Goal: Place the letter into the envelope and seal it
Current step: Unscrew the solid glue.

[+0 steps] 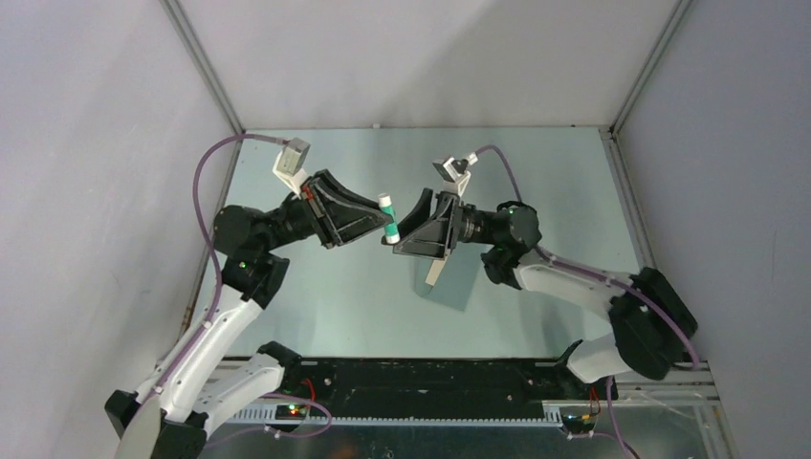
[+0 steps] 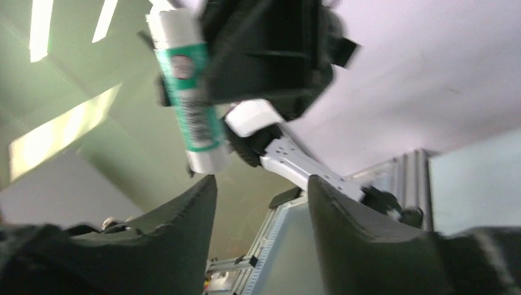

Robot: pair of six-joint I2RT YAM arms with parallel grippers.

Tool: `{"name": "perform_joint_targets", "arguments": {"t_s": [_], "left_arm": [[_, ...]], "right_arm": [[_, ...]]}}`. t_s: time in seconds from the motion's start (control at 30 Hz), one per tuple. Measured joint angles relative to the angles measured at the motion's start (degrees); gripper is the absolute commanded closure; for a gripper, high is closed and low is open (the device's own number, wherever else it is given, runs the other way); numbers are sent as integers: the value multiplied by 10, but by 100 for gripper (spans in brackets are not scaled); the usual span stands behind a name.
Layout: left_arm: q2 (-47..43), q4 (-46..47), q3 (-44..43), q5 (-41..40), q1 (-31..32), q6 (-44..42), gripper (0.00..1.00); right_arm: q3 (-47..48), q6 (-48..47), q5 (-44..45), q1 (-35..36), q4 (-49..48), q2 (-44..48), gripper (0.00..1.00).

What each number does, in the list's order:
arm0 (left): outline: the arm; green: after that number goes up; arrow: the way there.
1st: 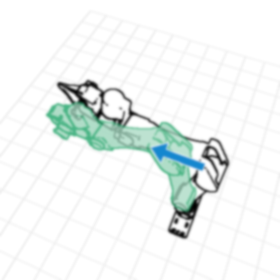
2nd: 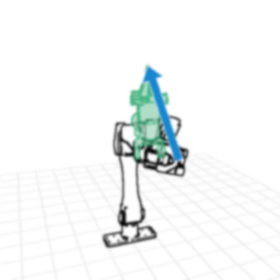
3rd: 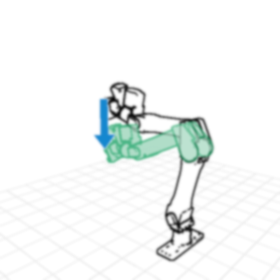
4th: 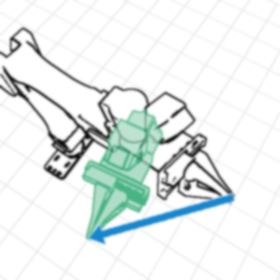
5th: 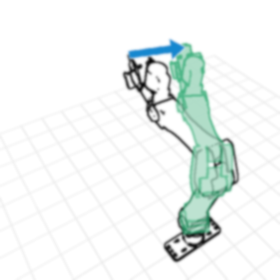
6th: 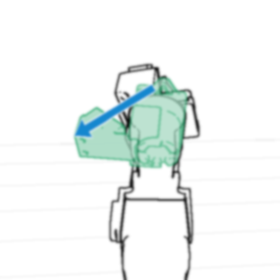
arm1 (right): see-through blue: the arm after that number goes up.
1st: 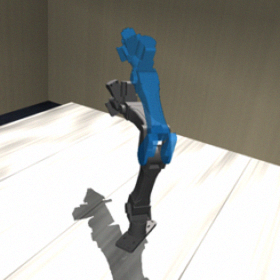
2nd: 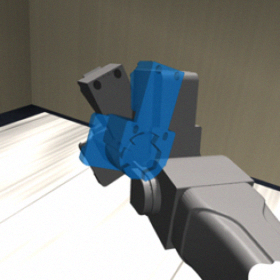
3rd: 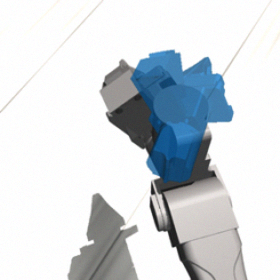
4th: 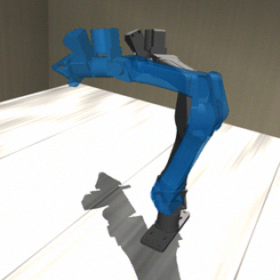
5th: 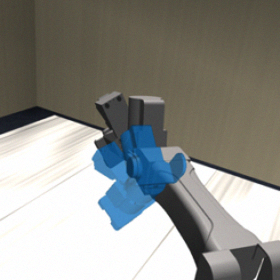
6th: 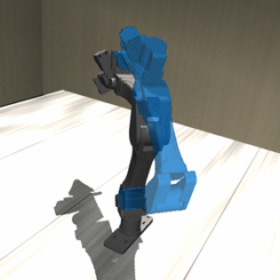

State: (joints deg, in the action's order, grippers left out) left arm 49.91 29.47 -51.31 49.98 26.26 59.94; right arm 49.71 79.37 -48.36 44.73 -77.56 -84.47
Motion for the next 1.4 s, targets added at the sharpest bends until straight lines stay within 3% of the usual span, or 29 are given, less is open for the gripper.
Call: {"name": "perform_joint_targets", "arguments": {"t_s": [0.13, 0.27, 0.4, 0.53, 0.83, 1.0, 1.2, 1.4], "left_arm": [[-10, -8, 0, -2, 1, -7, 100], [-18, -23, 0, -8, 1, -18, 100], [-18, -42, 0, -18, 0, -28, 100], [-17, -56, 0, -23, 0, -35, 100], [-17, -79, 0, -33, -2, -50, 100], [-17, -83, 0, -33, -2, -50, 100], [-17, -90, 0, -33, -2, -51, 100], [-17, -91, 0, -33, -2, -51, 100]], "right_arm": [[-37, -119, 55, -2, 216, 97, 28], [-36, -261, 171, 28, 426, 212, 26], [6, -395, 326, 119, 586, 276, 26], [60, -506, 460, 210, 681, 281, 26], [122, -625, 602, 265, 766, 233, 27], [155, -655, 617, 269, 786, 202, 33], [158, -664, 621, 269, 792, 200, 49], [158, -662, 621, 269, 792, 200, 44]]}}
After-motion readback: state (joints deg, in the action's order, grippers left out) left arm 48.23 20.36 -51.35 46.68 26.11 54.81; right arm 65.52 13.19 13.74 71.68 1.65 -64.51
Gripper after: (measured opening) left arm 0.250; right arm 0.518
